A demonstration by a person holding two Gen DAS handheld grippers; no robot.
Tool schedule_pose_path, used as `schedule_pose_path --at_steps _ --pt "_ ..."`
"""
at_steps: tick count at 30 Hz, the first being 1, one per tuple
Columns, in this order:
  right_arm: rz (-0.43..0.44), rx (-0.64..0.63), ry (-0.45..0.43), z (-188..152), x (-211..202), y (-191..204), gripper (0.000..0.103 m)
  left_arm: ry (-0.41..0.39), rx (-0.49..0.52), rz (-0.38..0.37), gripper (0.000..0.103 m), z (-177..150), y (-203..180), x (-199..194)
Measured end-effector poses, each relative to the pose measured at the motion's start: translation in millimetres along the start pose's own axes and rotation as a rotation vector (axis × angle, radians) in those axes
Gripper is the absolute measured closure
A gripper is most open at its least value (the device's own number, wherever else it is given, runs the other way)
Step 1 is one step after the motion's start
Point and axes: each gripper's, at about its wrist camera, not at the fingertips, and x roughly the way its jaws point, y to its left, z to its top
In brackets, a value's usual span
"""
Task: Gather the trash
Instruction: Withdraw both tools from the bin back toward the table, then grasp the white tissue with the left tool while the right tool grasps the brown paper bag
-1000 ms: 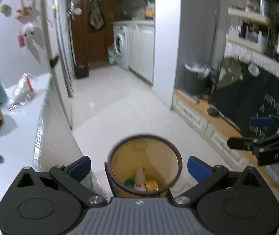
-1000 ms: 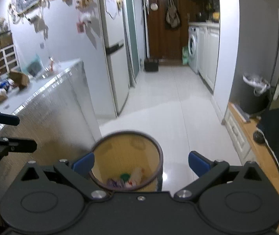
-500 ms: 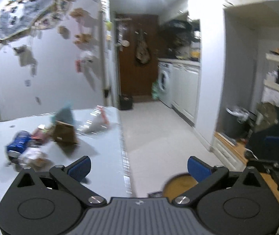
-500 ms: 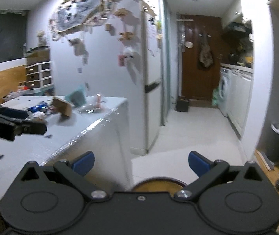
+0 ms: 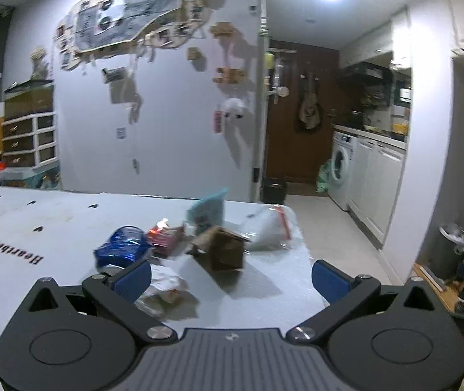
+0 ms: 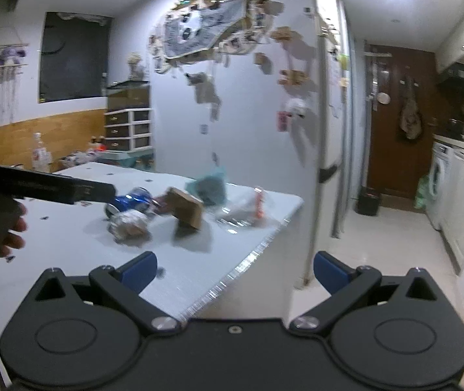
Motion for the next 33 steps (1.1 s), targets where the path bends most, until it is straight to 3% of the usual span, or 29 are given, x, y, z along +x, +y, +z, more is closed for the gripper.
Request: schedule_pose_path --at_steps 7,12,15,22,30,33 --pt "0.057 -0.017 0.007 21.3 45.8 23.8 0.000 0.055 -0.174 -0.011 0.000 17.3 50.1 57.8" --pt "0.076 -0.029 0.014 32.3 69.3 34.3 0.000 0.089 -0.241 0.074 0.000 20.5 68.4 102.7" --pt "0.071 -0.032 0.020 38.5 82.9 38.9 0.000 0.115 -0.286 0.081 0.000 13.7 77.6 123.6" --pt "0.043 0.027 0.025 63.9 115.1 38.6 0.000 0.087 -0.388 0.115 0.000 -10.6 89.9 136.3" --pt "0.030 0.096 0.061 99.2 167.7 40.4 0.000 0.096 -0.385 0.136 0.002 -18.9 92.4 144.3" --pt "0.035 0.149 0.108 105.3 196.3 41.9 0.000 0.104 -0.379 0.136 0.009 -22.1 93.1 146.0"
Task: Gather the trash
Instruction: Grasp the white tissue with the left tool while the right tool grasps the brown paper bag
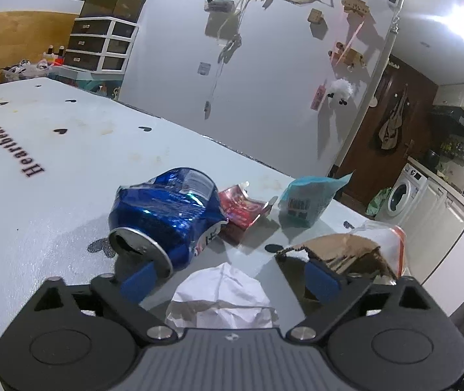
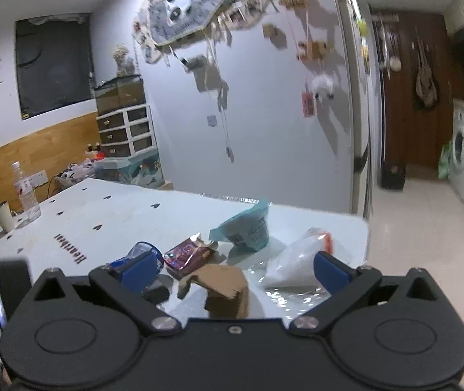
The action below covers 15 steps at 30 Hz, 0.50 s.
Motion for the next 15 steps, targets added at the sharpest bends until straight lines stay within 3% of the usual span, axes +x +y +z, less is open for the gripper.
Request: schedule_pose_path --at_steps 5,11,15 --pt "-0.022 0.096 0.065 4.1 46.2 1.8 0.000 0.041 -0.001 -0.005 0.018 -7.6 2.7 7.4" --pt "-0.019 0.363 0.179 -5.1 95.7 -14.2 0.000 0.055 -0.001 -0.001 0.024 -11.0 3.1 11.0" --pt "-0.018 0.458 0.235 -19.5 117.7 -22.8 0.000 0.047 0.015 0.022 0.028 -12.6 0.1 10.9"
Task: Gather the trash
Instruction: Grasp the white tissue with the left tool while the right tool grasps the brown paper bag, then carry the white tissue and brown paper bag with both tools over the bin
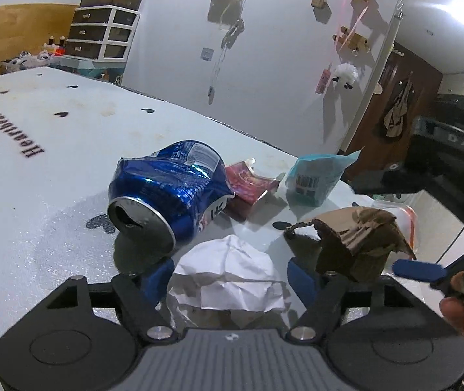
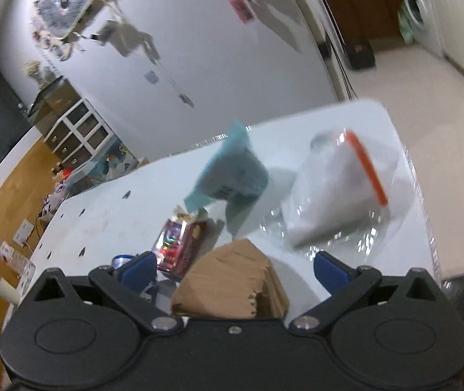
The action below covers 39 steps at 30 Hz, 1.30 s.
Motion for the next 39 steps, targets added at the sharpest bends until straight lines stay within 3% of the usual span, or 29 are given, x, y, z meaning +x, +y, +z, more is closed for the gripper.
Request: schedule_pose_path --at_steps 5,8,10,18,30,39 --pt "0.073 0.019 0.047 -4.9 11.1 -2.3 0.000 0.000 0.017 0.000 0.034 -2.6 -4.0 -1.0" --pt "0.036 -0.017 0.044 -8.9 13.8 5.0 0.002 -0.002 0.025 0.000 0.038 -3.7 -5.7 -1.0" --pt "0.014 -0.022 0.038 -9.6 14.7 6.6 0.016 -0.001 0.016 -0.005 0.042 -3.2 -4.2 -1.0" --pt "0.008 -0.095 0.035 -19.2 7.6 7.5 0.046 0.004 0.001 -0.039 0.050 -2.9 -2.1 -0.9" --pt "-0.010 -0.314 -0.084 -45.1 -33.2 4.8 0.050 -0.033 -0.016 -0.055 0.053 0.1 0.8 -9.5" --pt "-0.039 -0.394 -0.163 -64.3 -66.9 -7.3 0.050 -0.046 0.055 -0.062 0.053 -4.3 -9.9 -17.9"
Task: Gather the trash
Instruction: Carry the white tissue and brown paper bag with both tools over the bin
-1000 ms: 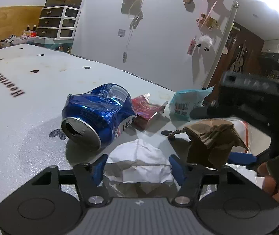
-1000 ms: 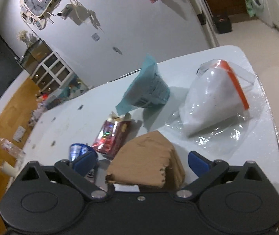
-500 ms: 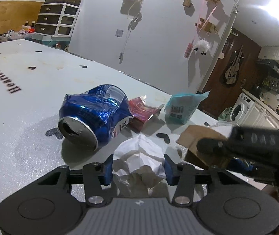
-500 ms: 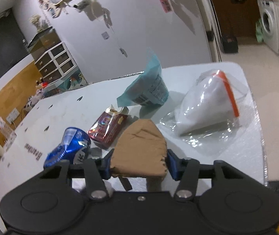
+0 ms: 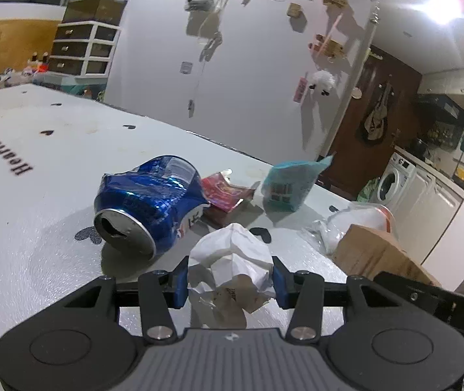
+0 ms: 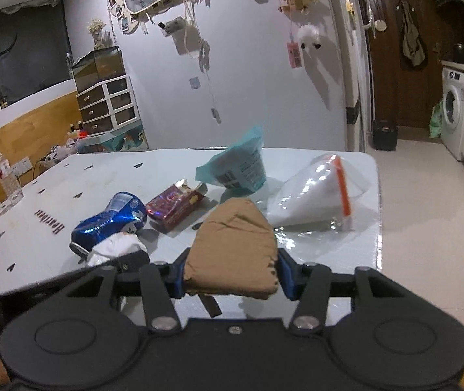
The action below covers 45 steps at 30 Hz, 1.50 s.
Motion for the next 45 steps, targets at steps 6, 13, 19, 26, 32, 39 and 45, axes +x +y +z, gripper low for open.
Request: schedule_pose_path --at_steps 6,13,19,26,32,39,45 --pt "-0.032 -0.021 -0.047 -9.4 -23.2 -9.0 0.050 0.015 0.063 -0.015 0.053 -7.6 -13.7 -0.5" --pt "-0.083 -0.031 -0.082 -17.5 -46.7 -28.5 0.050 0.012 0.128 -0.035 0.053 -19.0 -31.9 -6.0" --pt "-0.135 -0.020 -0.103 -25.0 -67.1 -50.1 0.050 0.000 0.138 -0.053 0.053 -25.4 -43.2 -16.0" --pt "-0.186 0.006 -0.121 -36.7 -97.4 -77.1 0.050 -0.021 0.149 -0.086 0.053 -34.1 -69.5 -31.3" --pt "-0.230 0.021 -0.125 -50.2 -123.6 -99.5 0.049 -0.015 0.181 -0.135 0.053 -50.4 -101.0 -43.2" --pt "-0.278 0.042 -0.127 -69.6 -155.1 -127.5 0.049 0.008 0.233 -0.192 0.053 -74.8 -139.4 -57.4" --pt "-0.305 0.070 -0.127 -84.4 -179.3 -150.5 0.049 0.018 0.276 -0.234 0.053 -94.8 -171.1 -73.4"
